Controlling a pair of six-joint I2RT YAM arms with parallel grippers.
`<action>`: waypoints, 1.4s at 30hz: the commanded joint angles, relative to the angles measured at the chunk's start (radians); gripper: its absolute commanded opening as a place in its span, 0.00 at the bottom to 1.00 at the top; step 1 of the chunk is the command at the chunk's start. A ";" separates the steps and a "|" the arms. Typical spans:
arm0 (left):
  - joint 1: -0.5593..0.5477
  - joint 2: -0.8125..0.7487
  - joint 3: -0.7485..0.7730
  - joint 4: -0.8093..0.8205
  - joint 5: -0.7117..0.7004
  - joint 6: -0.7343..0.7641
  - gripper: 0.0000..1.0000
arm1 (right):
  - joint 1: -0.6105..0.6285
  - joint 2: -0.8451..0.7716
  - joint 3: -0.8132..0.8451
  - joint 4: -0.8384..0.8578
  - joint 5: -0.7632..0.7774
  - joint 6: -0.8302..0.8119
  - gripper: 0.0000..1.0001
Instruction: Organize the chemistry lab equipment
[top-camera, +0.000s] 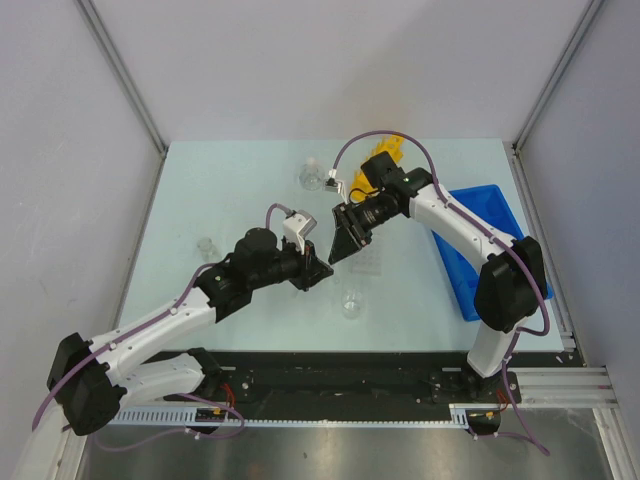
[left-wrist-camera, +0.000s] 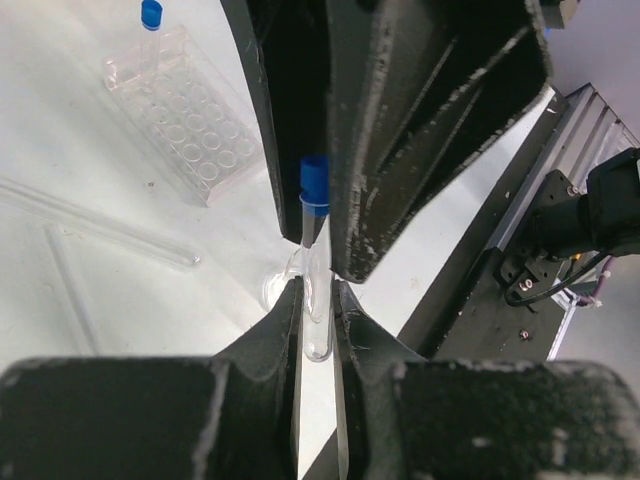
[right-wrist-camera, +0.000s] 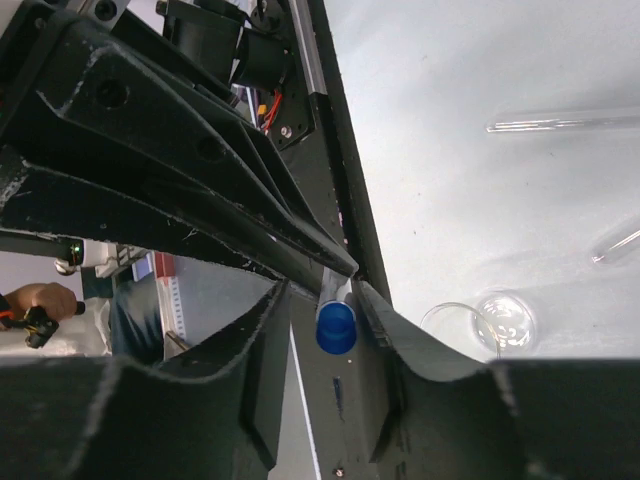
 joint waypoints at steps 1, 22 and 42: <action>-0.012 0.002 0.047 0.040 0.016 -0.007 0.08 | 0.006 0.018 0.034 0.019 -0.046 0.022 0.33; -0.006 -0.243 0.061 -0.233 -0.396 0.129 1.00 | -0.141 -0.120 -0.064 0.147 0.323 -0.256 0.09; 0.021 -0.242 0.024 -0.404 -0.609 0.242 1.00 | -0.129 -0.060 -0.205 0.559 0.653 -0.390 0.11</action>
